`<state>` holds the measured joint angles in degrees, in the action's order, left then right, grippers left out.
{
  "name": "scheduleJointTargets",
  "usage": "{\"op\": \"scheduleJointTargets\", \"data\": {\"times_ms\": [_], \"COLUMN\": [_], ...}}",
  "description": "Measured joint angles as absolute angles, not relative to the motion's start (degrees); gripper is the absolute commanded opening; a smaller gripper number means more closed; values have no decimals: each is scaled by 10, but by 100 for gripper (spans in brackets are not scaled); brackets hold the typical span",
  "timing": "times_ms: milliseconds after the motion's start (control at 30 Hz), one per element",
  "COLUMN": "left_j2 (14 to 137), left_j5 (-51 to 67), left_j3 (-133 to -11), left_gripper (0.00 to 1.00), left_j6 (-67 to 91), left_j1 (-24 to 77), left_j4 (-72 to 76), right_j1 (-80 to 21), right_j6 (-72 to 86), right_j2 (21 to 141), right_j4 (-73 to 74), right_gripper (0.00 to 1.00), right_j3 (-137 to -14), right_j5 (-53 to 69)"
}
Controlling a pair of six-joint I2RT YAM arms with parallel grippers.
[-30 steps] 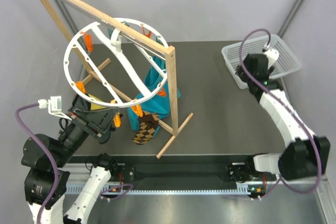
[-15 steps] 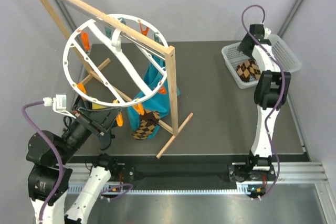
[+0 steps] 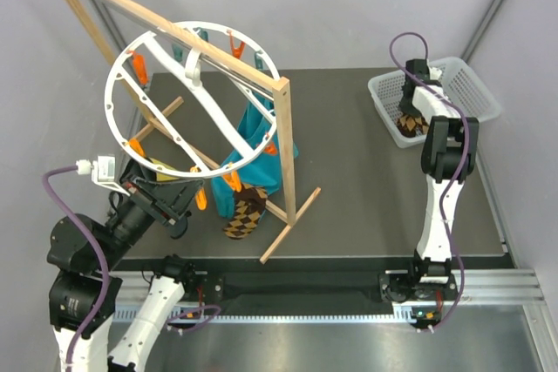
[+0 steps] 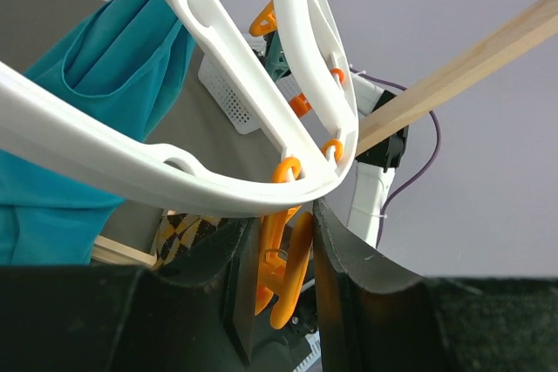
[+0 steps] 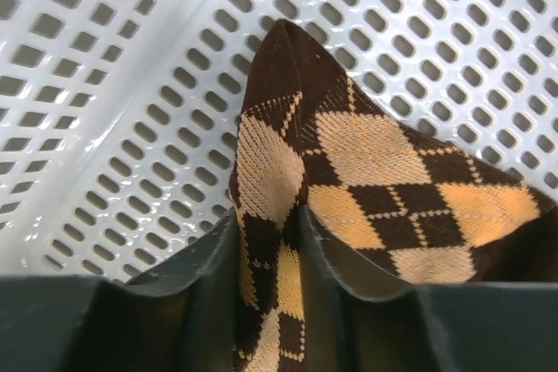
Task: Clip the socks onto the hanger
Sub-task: Adjust the sock in the bin.
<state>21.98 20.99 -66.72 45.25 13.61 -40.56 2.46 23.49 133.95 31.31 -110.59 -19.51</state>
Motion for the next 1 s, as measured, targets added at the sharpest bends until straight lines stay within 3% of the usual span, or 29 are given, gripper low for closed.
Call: {"op": "scheduleJointTargets", "data": {"times_ms": [100, 233, 500, 767, 867, 1000], "left_j2": [220, 223, 224, 224, 224, 224], "left_j5": [214, 216, 219, 221, 220, 220], "left_j3": [-667, -667, -667, -668, -671, -676], "left_gripper": [0, 0, 0, 0, 0, 0], "left_j6": [452, 452, 452, 452, 450, 448], "left_j1": [136, 136, 136, 136, 136, 136], "left_j4": [-405, -404, -404, -404, -407, -410], "right_j1": [25, 25, 45, 86, 113, 149], "right_j6": [229, 229, 283, 396, 462, 561], "right_j2": [1340, 1338, 1240, 1104, 1087, 1105], "right_j4": [314, 318, 315, 223, 179, 129], "right_gripper": [10, 0, 0, 0, 3, 19], "right_j3": [-1106, -1112, -1106, -1065, -1000, -905], "right_j5": [-206, -219, -210, -180, -145, -90]}}
